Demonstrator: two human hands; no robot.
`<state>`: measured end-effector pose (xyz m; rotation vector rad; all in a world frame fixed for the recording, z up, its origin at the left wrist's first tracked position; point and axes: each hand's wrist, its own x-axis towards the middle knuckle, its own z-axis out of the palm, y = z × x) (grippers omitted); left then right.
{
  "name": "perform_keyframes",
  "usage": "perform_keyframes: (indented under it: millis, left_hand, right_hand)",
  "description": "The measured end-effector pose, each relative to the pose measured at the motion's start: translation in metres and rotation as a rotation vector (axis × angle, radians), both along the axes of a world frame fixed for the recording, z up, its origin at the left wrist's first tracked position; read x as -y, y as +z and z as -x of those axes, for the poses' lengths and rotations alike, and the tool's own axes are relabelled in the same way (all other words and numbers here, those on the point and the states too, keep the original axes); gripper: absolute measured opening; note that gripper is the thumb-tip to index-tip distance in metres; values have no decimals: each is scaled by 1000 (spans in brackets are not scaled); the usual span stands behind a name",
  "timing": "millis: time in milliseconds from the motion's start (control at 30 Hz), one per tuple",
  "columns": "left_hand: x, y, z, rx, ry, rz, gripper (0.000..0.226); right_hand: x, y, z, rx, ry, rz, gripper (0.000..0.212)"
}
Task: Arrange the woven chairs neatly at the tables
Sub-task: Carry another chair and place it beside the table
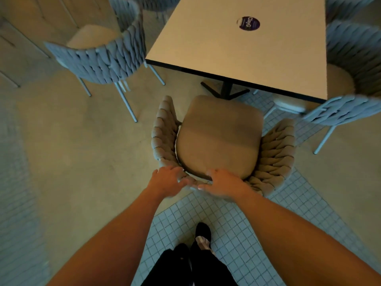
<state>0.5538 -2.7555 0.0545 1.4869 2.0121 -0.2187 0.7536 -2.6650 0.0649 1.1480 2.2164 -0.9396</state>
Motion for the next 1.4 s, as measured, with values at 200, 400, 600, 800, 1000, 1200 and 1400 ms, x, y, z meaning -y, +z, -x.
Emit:
perform_keyframes:
  millis: [200,400,600,800,1000,1200,1400]
  left_hand:
    - [20,30,32,-28,122,12,68]
    - [35,46,80,-35,237,23,73]
    - [49,55,143,-9,322,26,71]
    - [61,57,230,3,371,12,64]
    - [61,58,314,0,359,17,63]
    - [58,59,370,-7,330,37,61]
    - [41,57,419,-11,318,39,59]
  right_hand:
    - [-5,26,48,-6,134,-30,66]
    - [3,46,108,-20,244,-49,62]
    - [10,52,186,-37,321,-70,69]
    - [12,55,271,-4,318,-70,77]
    - [14,55,351,21,311,-93,74]
    - [8,59,404,53,317,-74,65]
    - [-18,60,452,52,306,-100,64]
